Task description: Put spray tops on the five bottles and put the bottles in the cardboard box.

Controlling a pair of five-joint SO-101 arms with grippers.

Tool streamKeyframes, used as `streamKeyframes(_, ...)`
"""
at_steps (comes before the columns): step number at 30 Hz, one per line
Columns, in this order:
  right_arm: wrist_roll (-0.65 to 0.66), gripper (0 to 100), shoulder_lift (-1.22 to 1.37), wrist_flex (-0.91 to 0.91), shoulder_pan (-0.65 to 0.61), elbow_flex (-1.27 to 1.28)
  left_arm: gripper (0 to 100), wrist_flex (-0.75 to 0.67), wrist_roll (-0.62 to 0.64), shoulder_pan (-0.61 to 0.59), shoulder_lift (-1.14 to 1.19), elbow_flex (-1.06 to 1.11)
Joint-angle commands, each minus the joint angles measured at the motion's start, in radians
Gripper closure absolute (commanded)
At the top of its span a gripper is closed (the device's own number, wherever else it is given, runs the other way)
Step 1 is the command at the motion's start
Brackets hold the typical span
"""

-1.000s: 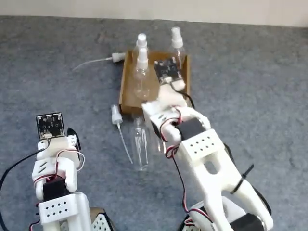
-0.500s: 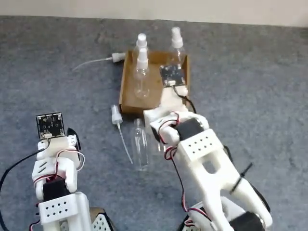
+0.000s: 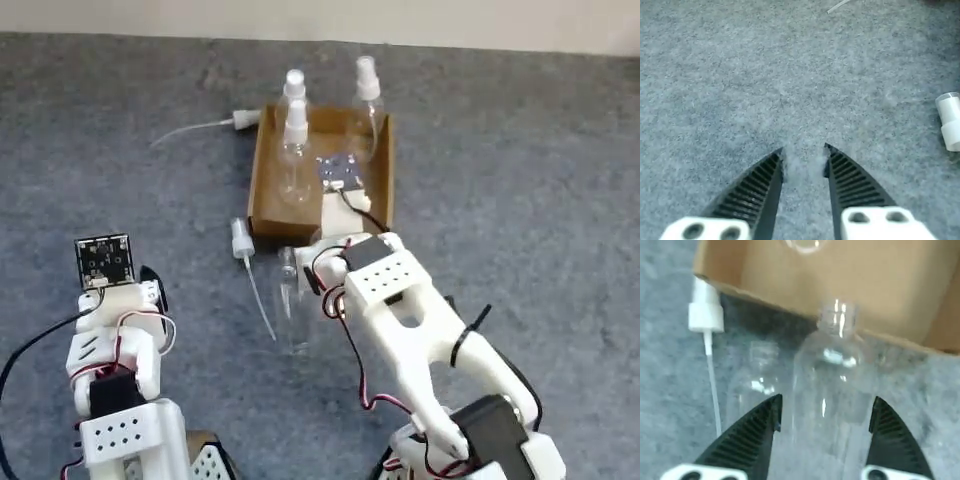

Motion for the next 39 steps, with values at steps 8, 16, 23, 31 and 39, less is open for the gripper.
streamKeyframes(8,-0.008,87.7,0.013,-0.047,-0.004,-0.008,92,-0.025,-0.011,-0.008,-0.007,-0.005)
streamKeyframes(16,-0.003,99.4,0.01,-0.025,0.004,-0.005,92,-0.025,-0.011,-0.008,-0.007,-0.005)
streamKeyframes(23,0.012,99.4,-0.108,0.209,0.062,-0.018,92,-0.025,-0.011,-0.007,-0.007,-0.005)
streamKeyframes(31,0.373,99.4,-0.438,0.46,0.225,-0.01,92,-0.025,-0.011,-0.007,0.001,-0.018)
streamKeyframes(39,0.698,99.4,-0.506,0.516,0.651,0.048,92,0.121,-0.095,0.087,0.004,-0.171)
